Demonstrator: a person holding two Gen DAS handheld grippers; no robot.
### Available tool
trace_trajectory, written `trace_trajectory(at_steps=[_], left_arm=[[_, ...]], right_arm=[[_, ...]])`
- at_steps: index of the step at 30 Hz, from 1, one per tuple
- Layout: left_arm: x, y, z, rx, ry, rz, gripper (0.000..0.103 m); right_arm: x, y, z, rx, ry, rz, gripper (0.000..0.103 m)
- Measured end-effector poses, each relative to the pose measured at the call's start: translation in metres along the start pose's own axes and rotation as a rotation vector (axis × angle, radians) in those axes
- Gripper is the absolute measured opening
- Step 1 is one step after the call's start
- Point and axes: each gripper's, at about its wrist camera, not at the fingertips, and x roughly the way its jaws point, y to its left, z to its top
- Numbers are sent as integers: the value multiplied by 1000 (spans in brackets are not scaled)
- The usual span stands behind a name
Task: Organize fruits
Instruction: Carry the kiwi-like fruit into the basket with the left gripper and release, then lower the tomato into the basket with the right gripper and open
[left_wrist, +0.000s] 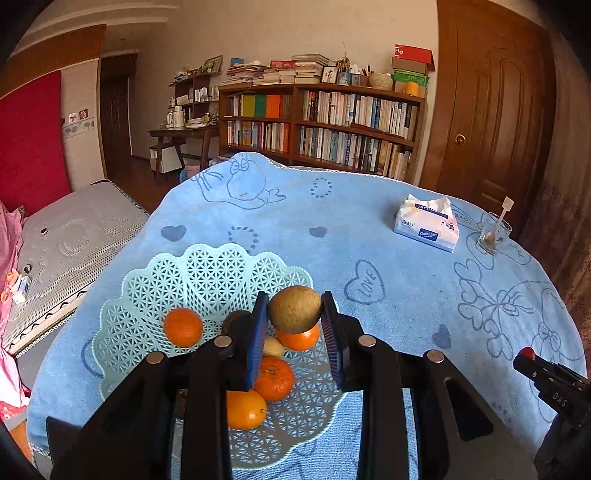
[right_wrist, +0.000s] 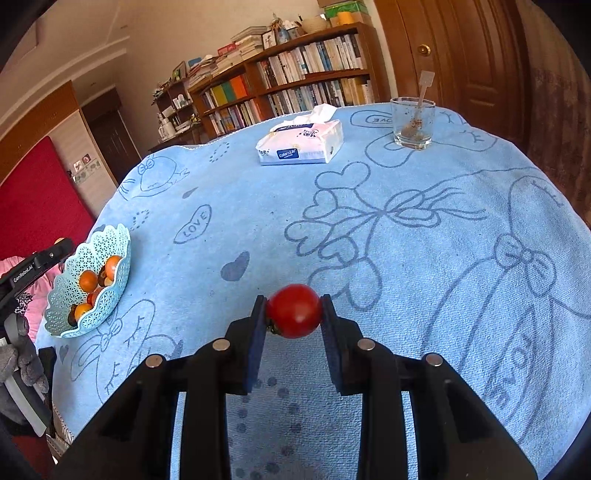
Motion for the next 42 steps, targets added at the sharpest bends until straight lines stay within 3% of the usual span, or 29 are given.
trace_trajectory(at_steps=[3,4,5,7,12,16,29,42], left_arm=[[-6,17,2,-22,-14,25,31],[-8,22,3,-30,-16,28,37],[-9,27,3,-38,-17,29,57],[-16,38,5,-61,-39,44,82],[-31,56,9,-56,-74,59,86],[-44,65,10,-34,-108,58,99],[-49,93,-7,21,-106,117,100],[-51,122,-24,4,-103,187,100]], right_arm=[[-2,10,-2,-3,8,28,29],[-3,13,-3,-2,11,38,29],[-3,17,-3,-4,12,46,29],[-5,26,-3,-11,10,60,29],[-8,54,0,-36,-1,104,29],[-4,83,4,-71,9,144,29],[11,199,19,-244,11,236,29],[45,254,18,-296,42,219,31]])
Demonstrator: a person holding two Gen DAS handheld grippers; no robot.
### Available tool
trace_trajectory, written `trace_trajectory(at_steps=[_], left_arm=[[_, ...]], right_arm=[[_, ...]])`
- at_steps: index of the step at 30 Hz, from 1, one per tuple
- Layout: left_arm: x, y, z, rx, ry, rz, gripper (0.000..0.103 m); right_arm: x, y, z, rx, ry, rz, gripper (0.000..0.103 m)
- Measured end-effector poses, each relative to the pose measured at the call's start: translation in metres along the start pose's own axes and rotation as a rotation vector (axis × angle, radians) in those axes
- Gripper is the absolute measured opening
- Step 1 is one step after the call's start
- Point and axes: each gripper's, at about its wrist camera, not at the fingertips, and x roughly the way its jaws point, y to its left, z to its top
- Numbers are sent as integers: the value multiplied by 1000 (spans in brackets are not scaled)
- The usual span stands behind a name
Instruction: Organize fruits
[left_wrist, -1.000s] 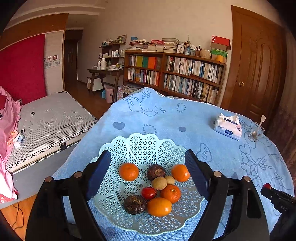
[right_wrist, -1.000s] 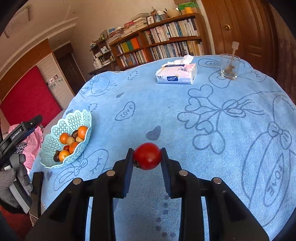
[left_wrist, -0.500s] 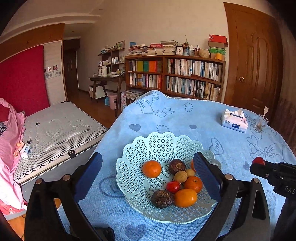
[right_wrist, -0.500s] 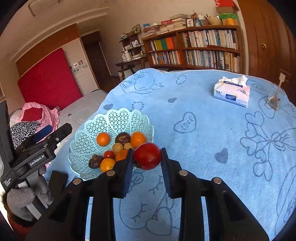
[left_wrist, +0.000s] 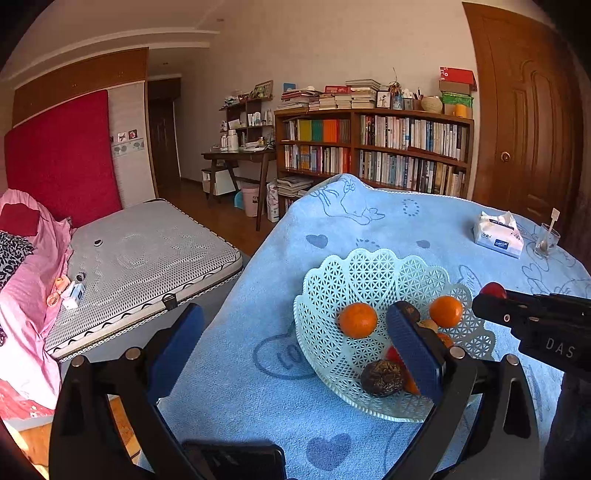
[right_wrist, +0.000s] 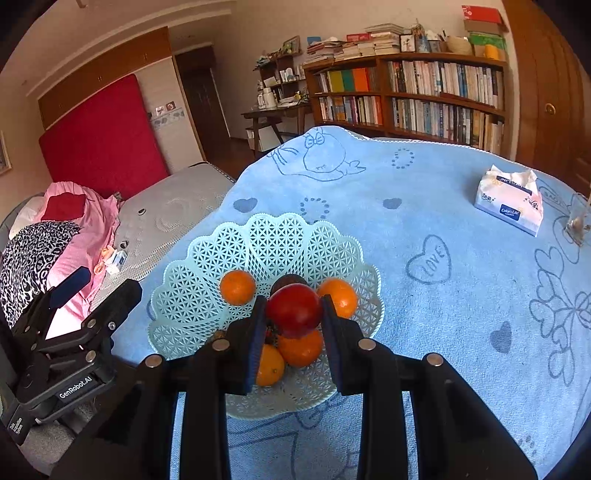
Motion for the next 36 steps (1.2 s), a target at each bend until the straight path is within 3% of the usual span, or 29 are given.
trace_trajectory(at_steps=[1,3,4,7,9,15,20,25,31,36], left_arm=[[0,0,-1,2,2,-1,100],[-1,0,-2,6,4,1,100],[-1,0,-3,7,7,2,100],[-2,-1,-3,8,16,4,100],[-3,-2,-3,10,18,11,100],[-9,-8,-5,31,10,107,100],[-18,-13,-8,64,2,161,100],[-27,-16,-9,68,-7,156,100],[-37,-21,-12,76,-13,147,100],[-42,-27,-14,84,-14,140,100]], right_arm=[[2,1,-1,1,3,1,33],[1,2,-2,9,-4,-3,56],[0,2,-3,9,-13,-9,60],[-5,2,-5,9,-21,-18,63],[-9,-2,-7,21,-25,-21,71],[-23,-15,-20,32,-38,-53,88],[-32,-21,-33,22,-39,-76,90],[-46,-19,-39,-11,-70,-114,90],[-62,-10,-43,-66,-116,-156,98],[-65,-9,-45,-66,-111,-177,98]])
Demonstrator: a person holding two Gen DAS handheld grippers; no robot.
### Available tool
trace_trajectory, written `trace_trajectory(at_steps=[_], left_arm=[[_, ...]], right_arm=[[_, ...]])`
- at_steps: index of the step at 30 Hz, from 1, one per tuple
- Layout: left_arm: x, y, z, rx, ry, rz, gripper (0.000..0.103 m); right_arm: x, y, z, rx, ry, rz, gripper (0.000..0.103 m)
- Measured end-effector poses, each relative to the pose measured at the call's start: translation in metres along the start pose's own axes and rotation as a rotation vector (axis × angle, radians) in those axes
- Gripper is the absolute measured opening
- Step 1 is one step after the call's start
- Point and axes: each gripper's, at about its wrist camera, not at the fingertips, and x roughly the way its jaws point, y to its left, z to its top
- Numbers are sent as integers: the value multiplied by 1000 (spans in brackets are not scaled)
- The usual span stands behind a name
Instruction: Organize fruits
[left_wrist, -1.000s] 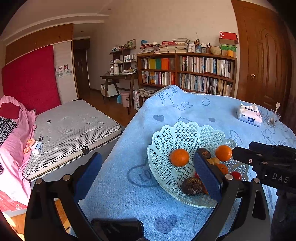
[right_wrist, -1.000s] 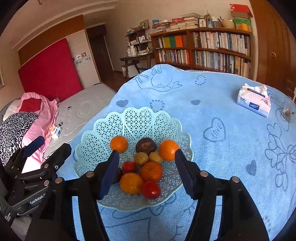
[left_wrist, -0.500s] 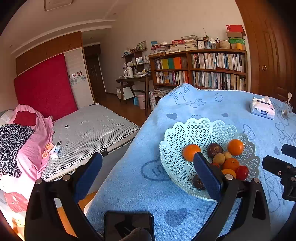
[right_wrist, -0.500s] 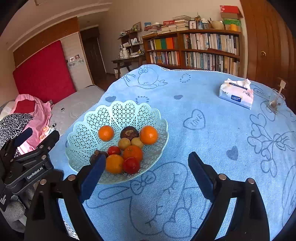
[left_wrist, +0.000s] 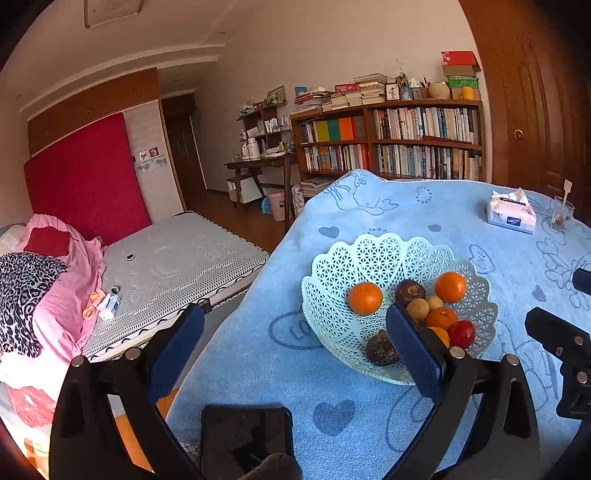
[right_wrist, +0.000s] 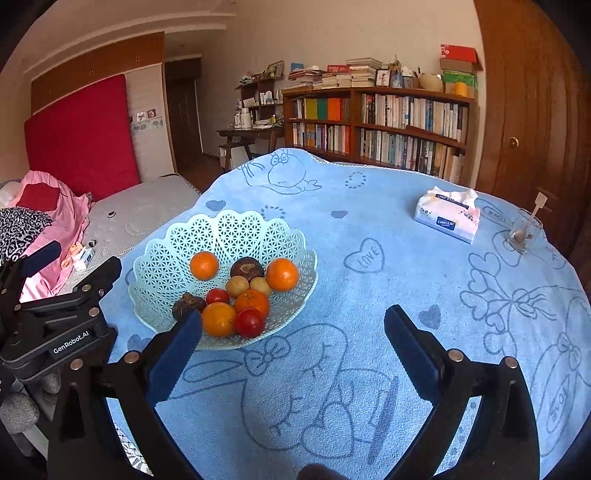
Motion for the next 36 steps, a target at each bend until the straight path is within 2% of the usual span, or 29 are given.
trace_trajectory(at_steps=[5,9,26,36], left_arm=[[-1,-5,-2,13,1,-6,100],[0,-9,-7,27,14,-7,100],[0,-21,-18,112,-25,90,100],[1,-22,-19,118,-22,92,100]], right_arm=[[2,0,-4,8,23,5,98],[5,3,-9,-24,36,-29,98],[6,21,-17,-110,41,-69,98],[6,26,-18,-124,41,-70,98]])
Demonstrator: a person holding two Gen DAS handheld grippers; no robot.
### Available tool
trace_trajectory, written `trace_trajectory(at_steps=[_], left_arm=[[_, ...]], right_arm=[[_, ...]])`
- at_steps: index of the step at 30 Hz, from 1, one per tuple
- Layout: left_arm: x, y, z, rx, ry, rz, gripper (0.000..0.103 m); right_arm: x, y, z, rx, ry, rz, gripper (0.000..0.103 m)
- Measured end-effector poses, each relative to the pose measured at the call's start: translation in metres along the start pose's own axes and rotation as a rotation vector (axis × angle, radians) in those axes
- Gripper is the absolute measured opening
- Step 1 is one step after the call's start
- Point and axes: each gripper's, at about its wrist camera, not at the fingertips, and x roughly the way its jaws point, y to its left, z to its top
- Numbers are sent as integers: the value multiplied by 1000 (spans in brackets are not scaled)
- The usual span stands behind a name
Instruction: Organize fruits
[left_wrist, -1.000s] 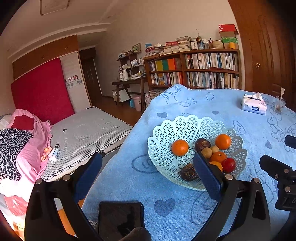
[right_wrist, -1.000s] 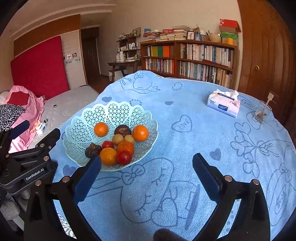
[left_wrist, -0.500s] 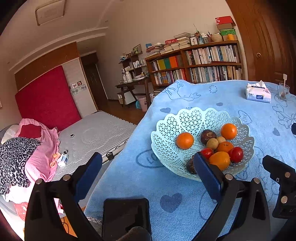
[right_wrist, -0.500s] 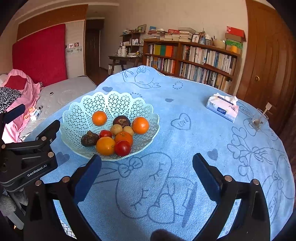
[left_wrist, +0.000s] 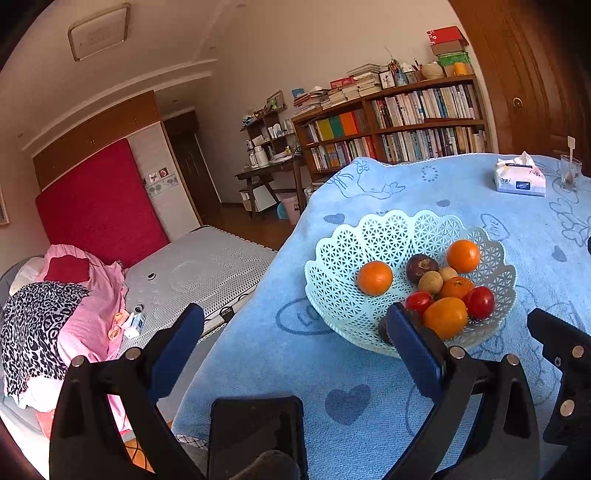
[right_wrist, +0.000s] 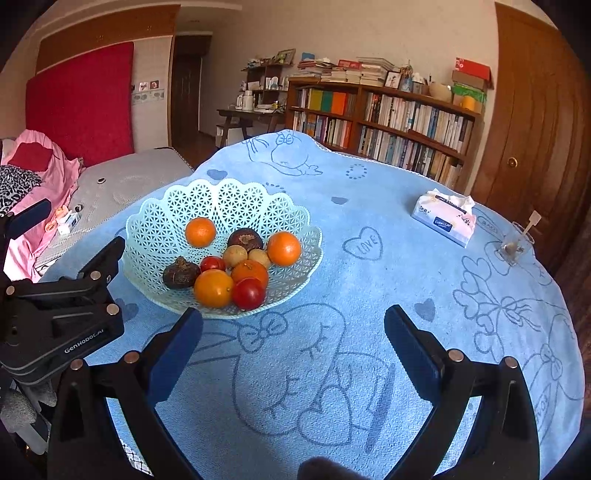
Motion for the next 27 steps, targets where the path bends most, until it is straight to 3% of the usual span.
trace_trajectory(at_steps=[27], left_arm=[[2,-1,-3,2,4,-3,100]], right_arm=[[0,11,0,-33,-2,-6,98]])
